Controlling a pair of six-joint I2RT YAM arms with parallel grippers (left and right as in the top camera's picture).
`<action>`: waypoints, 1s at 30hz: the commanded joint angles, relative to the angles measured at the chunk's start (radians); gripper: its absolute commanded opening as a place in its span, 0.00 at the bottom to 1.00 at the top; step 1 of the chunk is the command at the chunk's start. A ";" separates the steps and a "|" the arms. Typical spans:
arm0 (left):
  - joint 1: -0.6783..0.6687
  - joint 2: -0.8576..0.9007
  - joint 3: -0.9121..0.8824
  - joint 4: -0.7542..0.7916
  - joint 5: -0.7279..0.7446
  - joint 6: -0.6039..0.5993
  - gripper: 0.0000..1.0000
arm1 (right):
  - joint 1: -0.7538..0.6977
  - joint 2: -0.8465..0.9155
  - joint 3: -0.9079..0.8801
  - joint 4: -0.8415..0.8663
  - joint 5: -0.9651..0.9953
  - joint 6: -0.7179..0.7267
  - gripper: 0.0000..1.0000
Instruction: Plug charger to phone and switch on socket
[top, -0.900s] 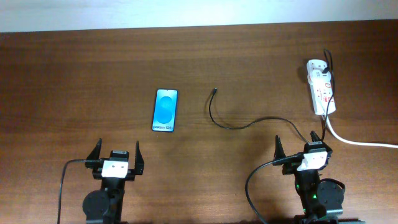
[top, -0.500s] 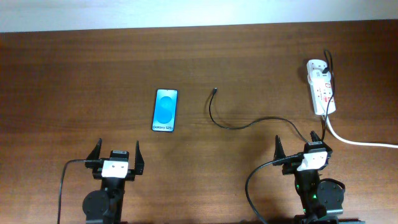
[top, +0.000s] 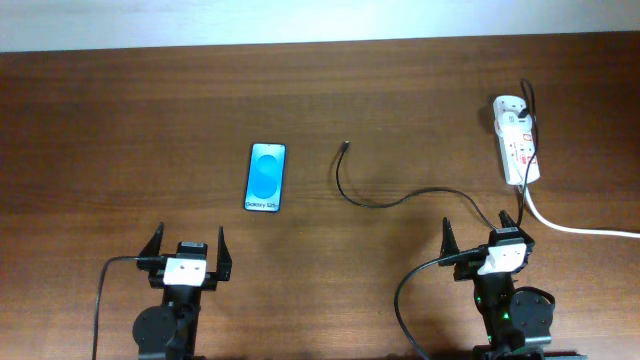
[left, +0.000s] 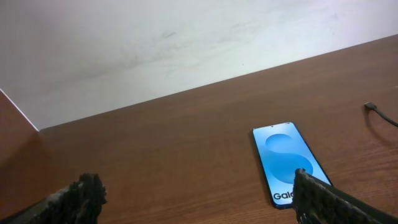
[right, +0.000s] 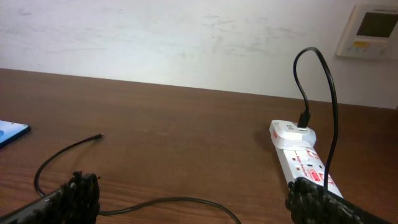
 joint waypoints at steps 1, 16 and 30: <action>0.003 -0.010 -0.003 -0.008 -0.011 0.016 0.99 | -0.001 -0.008 -0.007 -0.001 -0.008 -0.007 0.98; 0.002 -0.010 -0.002 0.020 0.040 0.035 0.99 | -0.001 -0.008 -0.007 -0.001 -0.008 -0.007 0.98; 0.003 0.170 0.156 0.170 0.040 -0.010 0.99 | -0.001 -0.008 -0.007 -0.001 -0.008 -0.007 0.98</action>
